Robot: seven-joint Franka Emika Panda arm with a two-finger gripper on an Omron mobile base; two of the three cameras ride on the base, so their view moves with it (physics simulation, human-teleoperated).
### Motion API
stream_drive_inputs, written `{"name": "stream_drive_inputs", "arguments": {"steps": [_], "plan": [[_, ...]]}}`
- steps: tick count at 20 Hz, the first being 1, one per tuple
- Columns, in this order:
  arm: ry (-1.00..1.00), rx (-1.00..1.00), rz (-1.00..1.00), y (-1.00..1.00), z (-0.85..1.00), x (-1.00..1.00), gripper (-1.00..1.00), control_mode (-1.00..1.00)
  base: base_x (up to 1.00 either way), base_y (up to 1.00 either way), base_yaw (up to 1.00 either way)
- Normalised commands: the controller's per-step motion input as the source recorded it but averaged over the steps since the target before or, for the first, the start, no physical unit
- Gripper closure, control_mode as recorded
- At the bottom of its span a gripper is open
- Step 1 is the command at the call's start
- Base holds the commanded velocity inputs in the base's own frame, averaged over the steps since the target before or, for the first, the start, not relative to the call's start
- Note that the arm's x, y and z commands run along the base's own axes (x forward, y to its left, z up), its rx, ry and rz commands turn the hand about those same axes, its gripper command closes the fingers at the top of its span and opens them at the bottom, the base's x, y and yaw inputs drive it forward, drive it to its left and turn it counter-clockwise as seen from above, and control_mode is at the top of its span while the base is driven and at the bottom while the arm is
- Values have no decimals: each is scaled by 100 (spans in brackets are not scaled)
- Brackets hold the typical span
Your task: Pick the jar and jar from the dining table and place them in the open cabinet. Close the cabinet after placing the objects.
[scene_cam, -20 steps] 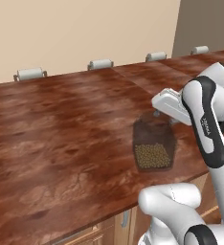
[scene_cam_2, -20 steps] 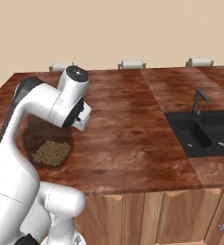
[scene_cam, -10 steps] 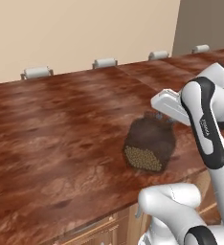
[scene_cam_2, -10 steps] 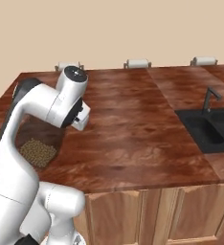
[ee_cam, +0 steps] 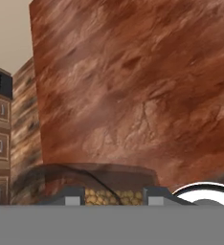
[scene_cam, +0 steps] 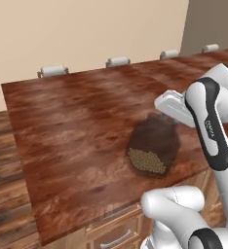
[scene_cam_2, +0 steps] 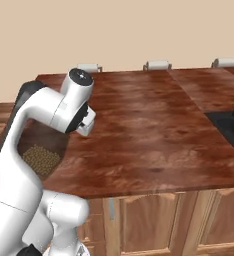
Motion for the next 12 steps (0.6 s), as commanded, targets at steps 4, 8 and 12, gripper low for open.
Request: {"name": "stream_drive_inputs", "arguments": {"steps": [4, 8, 12], "plan": [[0, 0, 0, 0, 0, 0, 100, 100, -93, 42, 8], [0, 0, 0, 0, 0, 0, 100, 100, -83, 44, 12], [0, 0, 0, 0, 0, 0, 100, 100, -38, 99, 21]]}}
